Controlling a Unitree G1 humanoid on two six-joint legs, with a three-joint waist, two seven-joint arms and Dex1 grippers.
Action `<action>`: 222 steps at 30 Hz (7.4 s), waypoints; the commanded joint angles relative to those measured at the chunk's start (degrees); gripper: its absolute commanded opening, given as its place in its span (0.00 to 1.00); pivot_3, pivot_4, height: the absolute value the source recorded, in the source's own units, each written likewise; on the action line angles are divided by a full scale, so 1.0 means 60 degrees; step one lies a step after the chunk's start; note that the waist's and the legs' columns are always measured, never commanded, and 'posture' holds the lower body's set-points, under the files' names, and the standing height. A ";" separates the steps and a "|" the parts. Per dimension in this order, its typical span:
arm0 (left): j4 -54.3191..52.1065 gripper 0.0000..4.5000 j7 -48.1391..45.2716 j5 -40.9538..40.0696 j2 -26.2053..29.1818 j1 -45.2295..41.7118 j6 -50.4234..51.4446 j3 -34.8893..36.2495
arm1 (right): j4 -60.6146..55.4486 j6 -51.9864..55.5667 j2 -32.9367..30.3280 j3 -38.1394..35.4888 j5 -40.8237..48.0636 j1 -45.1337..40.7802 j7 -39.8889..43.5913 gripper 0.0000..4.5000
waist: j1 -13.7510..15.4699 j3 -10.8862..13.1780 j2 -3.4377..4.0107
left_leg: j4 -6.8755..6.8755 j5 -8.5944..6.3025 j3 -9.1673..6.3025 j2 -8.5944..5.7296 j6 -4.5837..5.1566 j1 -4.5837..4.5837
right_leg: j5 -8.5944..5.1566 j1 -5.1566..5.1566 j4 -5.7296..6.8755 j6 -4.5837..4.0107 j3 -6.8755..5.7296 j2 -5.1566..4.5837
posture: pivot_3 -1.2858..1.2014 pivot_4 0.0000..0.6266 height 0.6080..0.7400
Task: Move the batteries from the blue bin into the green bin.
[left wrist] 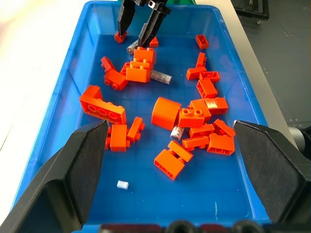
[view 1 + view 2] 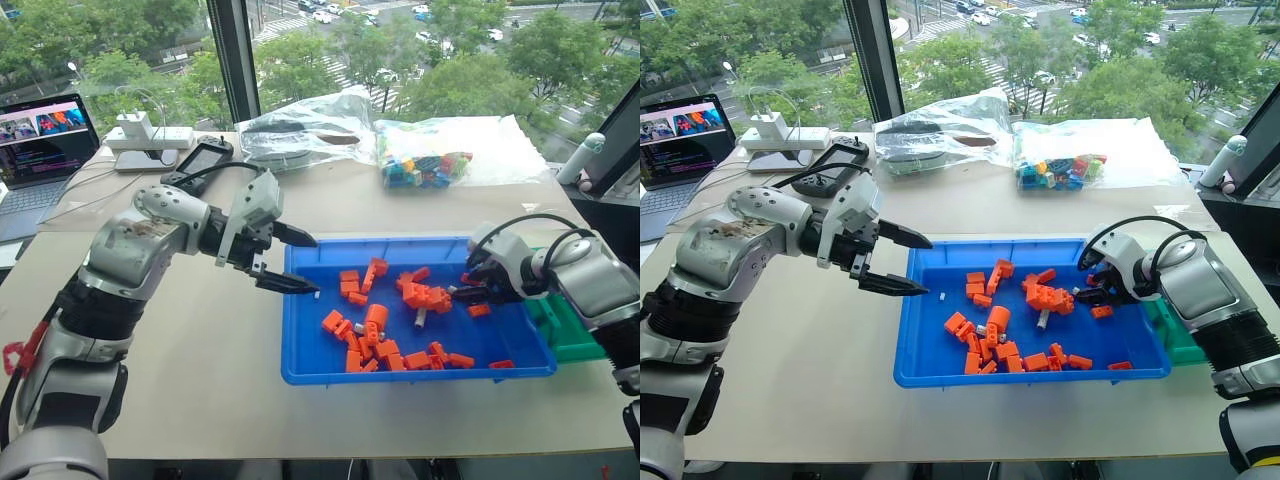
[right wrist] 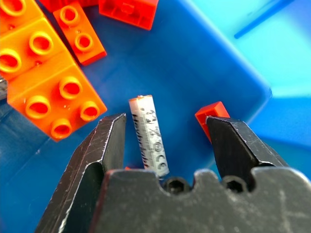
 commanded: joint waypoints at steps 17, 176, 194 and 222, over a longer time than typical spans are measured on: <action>0.0211 0.98 -0.0338 -0.0027 -0.0363 -0.0500 -0.0439 0.0056 | -0.3693 0.4370 -0.1566 -0.3002 0.1537 -0.1287 0.0249 0.06 | 0.0015 0.0020 0.0035 | -0.0014 -0.0001 -0.0005 0.0001 0.0002 -0.0008 | 0.0000 -0.0018 0.0018 0.0000 -0.0001 0.0002 | 0.52 0.24 0.98; 0.0821 0.98 -0.0374 -0.0010 -0.0883 -0.1062 -0.0384 0.0301 | -0.3237 0.3968 -0.3112 -0.3802 0.1462 0.0359 -0.0913 0.55 | 0.0077 0.0014 0.0063 | 0.0108 -0.0006 -0.0143 -0.0008 0.0009 -0.0121 | 0.0014 -0.0009 0.0023 0.0022 0.0032 0.0073 | 0.52 0.24 0.98; 0.0787 0.98 -0.0405 0.0342 -0.0952 -0.1066 -0.0514 0.0184 | -0.1709 0.3314 -0.2517 -0.5118 0.1096 0.1724 -0.2546 0.99 | -0.0025 0.0009 0.0079 | 0.0102 -0.0004 -0.0126 -0.0003 0.0007 -0.0120 | 0.0014 -0.0015 0.0029 0.0022 0.0047 0.0077 | 0.52 0.24 0.98; 0.0607 0.98 -0.0268 0.0403 -0.0816 -0.0992 -0.0341 0.0198 | -0.6408 0.3634 0.0750 -0.0871 0.2839 0.1040 -0.2791 0.99 | -0.0024 0.0010 0.0078 | 0.0119 -0.0001 -0.0173 -0.0011 0.0003 -0.0132 | 0.0015 -0.0011 0.0035 0.0024 0.0037 0.0086 | 0.52 0.24 0.98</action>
